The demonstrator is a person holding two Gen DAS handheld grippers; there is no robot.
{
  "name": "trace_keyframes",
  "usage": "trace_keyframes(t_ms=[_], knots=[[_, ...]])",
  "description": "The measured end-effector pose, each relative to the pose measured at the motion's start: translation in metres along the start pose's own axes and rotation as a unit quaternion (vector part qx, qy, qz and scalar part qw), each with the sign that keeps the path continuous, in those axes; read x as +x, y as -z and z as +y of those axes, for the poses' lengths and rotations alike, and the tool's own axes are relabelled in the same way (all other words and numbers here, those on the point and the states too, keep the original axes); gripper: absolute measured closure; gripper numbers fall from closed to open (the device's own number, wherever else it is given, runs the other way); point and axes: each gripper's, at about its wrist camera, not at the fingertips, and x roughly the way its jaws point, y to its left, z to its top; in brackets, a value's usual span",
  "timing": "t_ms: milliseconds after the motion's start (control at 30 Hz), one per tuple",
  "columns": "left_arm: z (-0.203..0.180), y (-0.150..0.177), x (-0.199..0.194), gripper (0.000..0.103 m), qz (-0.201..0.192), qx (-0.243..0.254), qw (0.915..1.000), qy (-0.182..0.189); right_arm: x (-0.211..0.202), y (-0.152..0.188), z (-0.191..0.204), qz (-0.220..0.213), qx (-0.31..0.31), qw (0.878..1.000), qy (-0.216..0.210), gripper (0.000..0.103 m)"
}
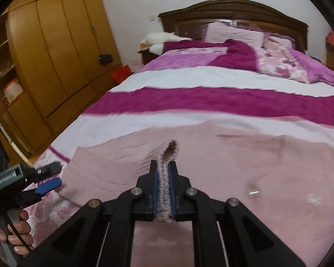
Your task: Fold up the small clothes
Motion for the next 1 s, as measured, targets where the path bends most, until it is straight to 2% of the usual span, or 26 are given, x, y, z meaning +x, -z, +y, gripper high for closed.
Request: trace_keyframes(t_ms=[167,367,433,500,600,767,800,867,933,1000], knots=[[-0.008,0.005,-0.001,0.065,-0.028,0.027,0.9992,-0.004,-0.036,0.007,-0.066,-0.011,0.027,0.999,0.034,0.095],[-0.002,0.004,0.002,0.065,-0.041,0.013,0.9991,0.002,-0.060,0.030,-0.127,-0.012,0.046,0.997,0.060,0.095],[-0.001,0.005,0.008,0.065,-0.036,0.012,0.9993,-0.003,-0.062,0.028,-0.143,-0.008,0.061,0.995,0.073,0.095],[-0.001,0.006,0.015,0.065,-0.024,0.012,0.9995,-0.014,-0.074,0.024,-0.163,-0.025,0.082,0.993,0.084,0.095],[-0.003,0.011,0.022,0.065,-0.008,0.026,0.9995,-0.016,-0.080,0.025,-0.180,-0.028,0.105,0.990,0.085,0.095],[-0.016,0.023,0.037,0.065,0.013,0.056,0.9982,-0.018,-0.070,0.037,-0.192,-0.004,0.092,0.990,0.107,0.094],[-0.020,0.027,0.041,0.067,0.014,0.067,0.9974,-0.019,-0.068,0.041,-0.194,0.002,0.094,0.990,0.107,0.094],[-0.029,0.033,0.048,0.085,0.014,0.090,0.9956,-0.023,-0.059,0.046,-0.200,0.014,0.100,0.989,0.106,0.094],[-0.036,0.037,0.056,0.090,0.020,0.111,0.9935,-0.020,-0.055,0.049,-0.206,0.021,0.107,0.988,0.108,0.094],[-0.045,0.042,0.062,0.092,0.024,0.132,0.9908,-0.020,-0.060,0.049,-0.210,0.013,0.117,0.987,0.107,0.094]])
